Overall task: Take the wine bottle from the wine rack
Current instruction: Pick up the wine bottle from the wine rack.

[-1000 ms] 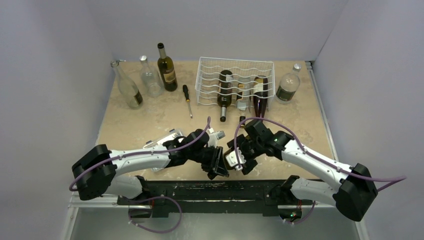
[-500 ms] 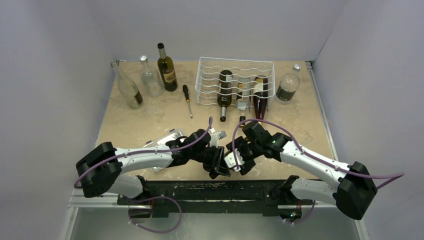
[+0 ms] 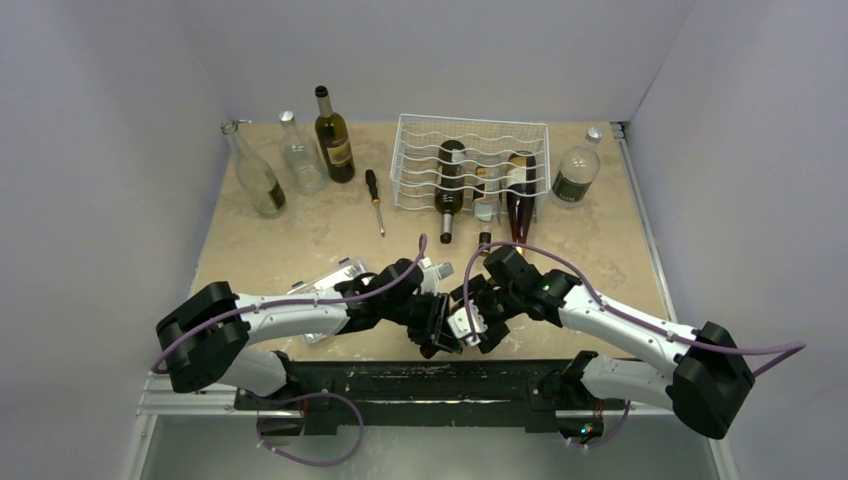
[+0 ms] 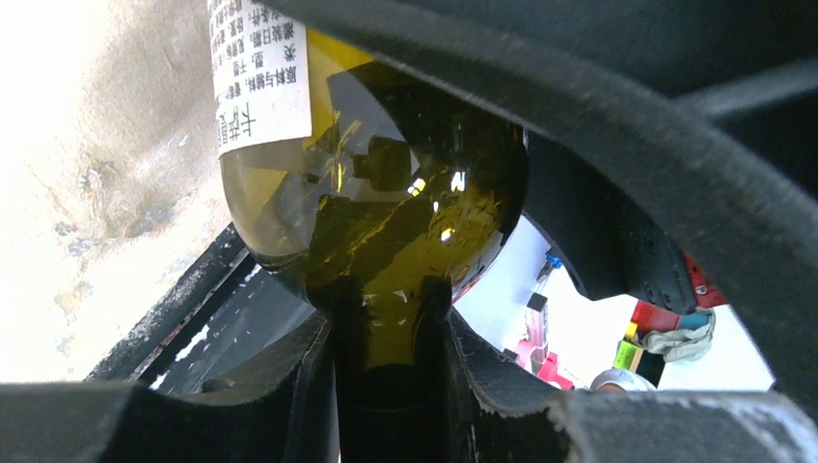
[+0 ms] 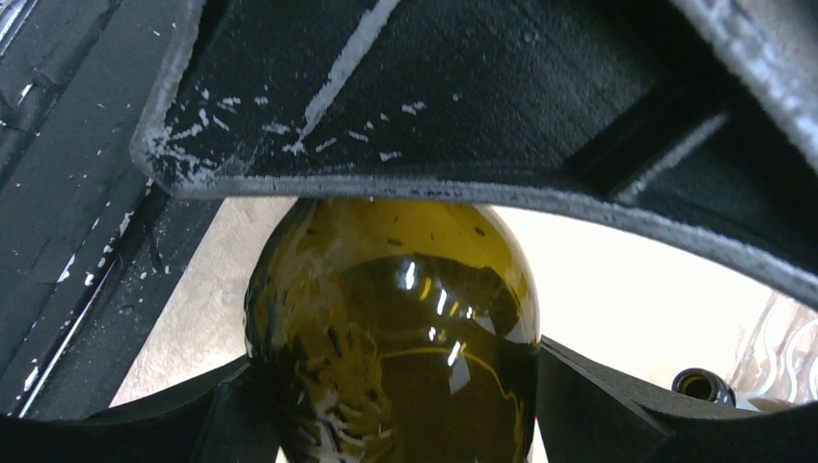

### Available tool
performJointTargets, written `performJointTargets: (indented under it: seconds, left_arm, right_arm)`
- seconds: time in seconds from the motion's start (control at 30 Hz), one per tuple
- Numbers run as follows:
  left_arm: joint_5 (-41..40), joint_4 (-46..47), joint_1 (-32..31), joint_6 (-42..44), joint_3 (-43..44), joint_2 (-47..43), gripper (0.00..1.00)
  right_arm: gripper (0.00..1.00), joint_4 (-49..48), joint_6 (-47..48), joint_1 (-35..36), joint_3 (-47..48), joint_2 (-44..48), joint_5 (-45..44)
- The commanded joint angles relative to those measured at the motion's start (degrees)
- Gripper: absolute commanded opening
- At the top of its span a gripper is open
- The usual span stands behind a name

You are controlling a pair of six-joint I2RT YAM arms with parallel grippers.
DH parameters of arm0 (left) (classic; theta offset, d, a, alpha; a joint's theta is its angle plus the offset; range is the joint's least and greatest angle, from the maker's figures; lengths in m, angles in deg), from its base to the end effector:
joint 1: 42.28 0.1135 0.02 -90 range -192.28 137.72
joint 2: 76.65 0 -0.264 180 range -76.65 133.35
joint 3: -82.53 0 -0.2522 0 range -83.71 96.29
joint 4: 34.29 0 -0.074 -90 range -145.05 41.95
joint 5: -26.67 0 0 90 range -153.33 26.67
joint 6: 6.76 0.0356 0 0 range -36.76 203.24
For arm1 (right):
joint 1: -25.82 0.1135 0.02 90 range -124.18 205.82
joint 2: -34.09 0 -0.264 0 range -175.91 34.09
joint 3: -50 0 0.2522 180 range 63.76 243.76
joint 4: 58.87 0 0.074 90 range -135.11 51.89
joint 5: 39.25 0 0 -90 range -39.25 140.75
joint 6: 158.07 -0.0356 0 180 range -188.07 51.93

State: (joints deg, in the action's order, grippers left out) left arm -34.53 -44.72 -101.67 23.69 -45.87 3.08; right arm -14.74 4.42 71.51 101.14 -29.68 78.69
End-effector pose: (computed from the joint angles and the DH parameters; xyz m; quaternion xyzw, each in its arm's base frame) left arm 0.1266 -0.2477 0.1888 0.1067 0.8728 -0.4759 0.0205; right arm 0.1328 0.1599 0.2070 -0.8333 0.4184 0.1607 0.3236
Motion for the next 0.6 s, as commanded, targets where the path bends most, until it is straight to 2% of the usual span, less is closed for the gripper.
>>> performJointTargets:
  seconds: [0.0, 0.13, 0.27, 0.43, 0.5, 0.57]
  left_arm:
    - [2.9, 12.7, -0.4, 0.6, 4.0, -1.1, 0.0]
    - [3.0, 12.8, -0.4, 0.6, 4.1, -1.0, 0.0]
    - [3.0, 12.8, -0.4, 0.6, 4.0, -0.8, 0.0]
    - [3.1, 12.7, -0.4, 0.6, 4.1, -0.8, 0.0]
    - [3.1, 12.6, -0.4, 0.7, 3.9, -0.9, 0.0]
    - [3.2, 12.6, -0.4, 0.7, 3.7, -1.0, 0.03]
  right_arm:
    - [0.91, -4.2, -1.1, 0.5, -0.7, 0.1, 0.2]
    - [0.95, -4.5, -1.4, 0.5, -0.9, 0.2, -0.2]
    - [0.91, -4.6, -2.1, 0.5, -0.5, 0.2, -0.2]
    - [0.79, -3.5, -2.3, 0.5, 0.2, -0.5, 0.7]
    - [0.71, -3.1, -2.5, 0.5, 0.6, -0.6, 0.9]
    - [0.58, -3.0, -3.1, 0.5, 1.0, -0.5, 1.0]
